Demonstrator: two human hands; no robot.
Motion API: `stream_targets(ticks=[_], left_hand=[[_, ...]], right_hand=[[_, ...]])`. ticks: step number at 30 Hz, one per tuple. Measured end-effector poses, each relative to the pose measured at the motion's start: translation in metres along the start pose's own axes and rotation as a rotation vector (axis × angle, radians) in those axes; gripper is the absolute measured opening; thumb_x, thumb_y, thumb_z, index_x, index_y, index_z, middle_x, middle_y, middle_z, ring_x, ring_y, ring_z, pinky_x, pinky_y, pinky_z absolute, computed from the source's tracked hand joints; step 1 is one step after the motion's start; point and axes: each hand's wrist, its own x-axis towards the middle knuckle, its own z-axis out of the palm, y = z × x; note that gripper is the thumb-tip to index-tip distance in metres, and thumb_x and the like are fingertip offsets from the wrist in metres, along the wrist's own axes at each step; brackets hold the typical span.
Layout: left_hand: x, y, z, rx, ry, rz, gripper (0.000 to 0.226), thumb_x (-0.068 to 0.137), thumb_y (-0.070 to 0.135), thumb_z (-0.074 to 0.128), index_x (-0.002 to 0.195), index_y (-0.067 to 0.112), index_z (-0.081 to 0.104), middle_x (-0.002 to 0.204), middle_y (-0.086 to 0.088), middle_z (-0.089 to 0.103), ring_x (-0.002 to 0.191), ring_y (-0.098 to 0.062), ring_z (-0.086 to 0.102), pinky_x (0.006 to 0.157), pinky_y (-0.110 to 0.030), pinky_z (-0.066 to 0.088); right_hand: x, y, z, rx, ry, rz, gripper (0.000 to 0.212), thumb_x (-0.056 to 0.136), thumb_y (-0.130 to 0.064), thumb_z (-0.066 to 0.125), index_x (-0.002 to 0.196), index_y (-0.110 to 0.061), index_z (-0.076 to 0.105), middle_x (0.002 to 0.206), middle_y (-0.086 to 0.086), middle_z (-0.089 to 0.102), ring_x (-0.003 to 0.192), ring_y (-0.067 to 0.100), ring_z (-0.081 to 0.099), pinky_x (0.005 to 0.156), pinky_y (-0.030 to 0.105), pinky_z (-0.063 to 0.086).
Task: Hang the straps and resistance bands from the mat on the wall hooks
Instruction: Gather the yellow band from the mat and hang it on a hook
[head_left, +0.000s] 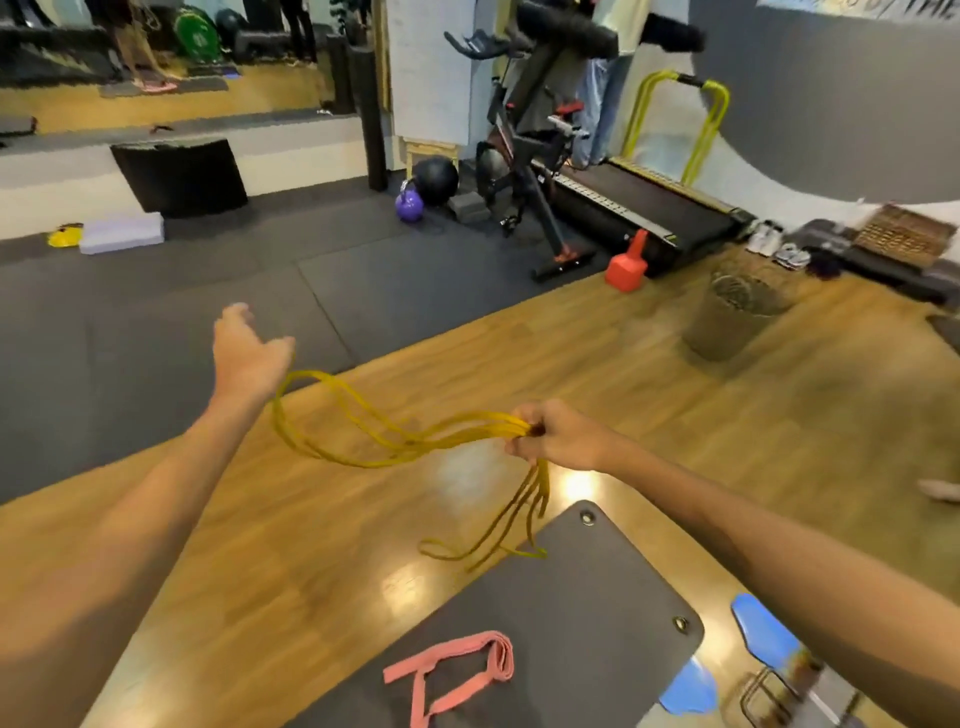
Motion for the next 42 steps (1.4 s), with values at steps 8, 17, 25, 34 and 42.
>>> stream_targets(ticks=[8,17,25,34,42], left_hand=[[-0.156,0.115,0.175,-0.091,-1.277,0.593,0.044,0.087,0.038,0.054,0.126,0.018,0.05,0.111,-0.005,0.066,0.104,-0.018,0.064,0.094,-0.037,0.051],[-0.283,0.234,0.258,-0.104,-1.411,0.889,0.025,0.097,-0.004,0.044,0.111,0.0,0.064,0.062,-0.002,0.05,0.051,0.0,0.049,0.053,-0.013,0.042],[-0.384,0.277,0.349,-0.004,-1.788,0.872,0.013,0.087,0.017,0.053,0.088,0.008,0.063,0.061,0.003,0.057,0.056,-0.006,0.053,0.056,-0.018,0.044],[-0.519,0.355,0.477,0.078,-2.176,0.942,0.026,0.087,0.025,0.046,0.082,0.001,0.055,0.06,0.001,0.045,0.056,-0.012,0.044,0.061,-0.027,0.043],[-0.692,0.437,0.543,0.338,-2.641,1.32,0.027,0.089,0.022,0.057,0.096,-0.003,0.06,0.084,-0.006,0.069,0.077,-0.017,0.062,0.07,-0.028,0.048]], right_hand=[[-0.069,0.019,-0.052,-0.075,0.288,0.073,0.003,0.077,0.003,0.068,0.077,0.006,0.066,0.061,0.003,0.057,0.052,0.006,0.051,0.054,0.023,0.041],[-0.273,0.124,-0.123,0.006,0.604,0.323,0.003,0.079,0.0,0.07,0.08,0.001,0.067,0.059,0.001,0.062,0.05,0.002,0.055,0.055,0.02,0.045],[-0.453,0.188,-0.135,0.198,0.906,0.379,0.009,0.085,-0.001,0.068,0.081,0.002,0.061,0.066,0.017,0.062,0.059,0.017,0.06,0.055,0.025,0.048],[-0.599,0.26,-0.156,0.001,1.053,0.763,0.018,0.075,-0.017,0.076,0.066,-0.024,0.062,0.056,-0.007,0.055,0.049,0.002,0.045,0.052,0.021,0.038],[-0.712,0.266,-0.15,0.018,1.447,1.005,0.015,0.077,-0.01,0.072,0.071,-0.022,0.064,0.059,-0.006,0.056,0.051,0.003,0.048,0.055,0.029,0.044]])
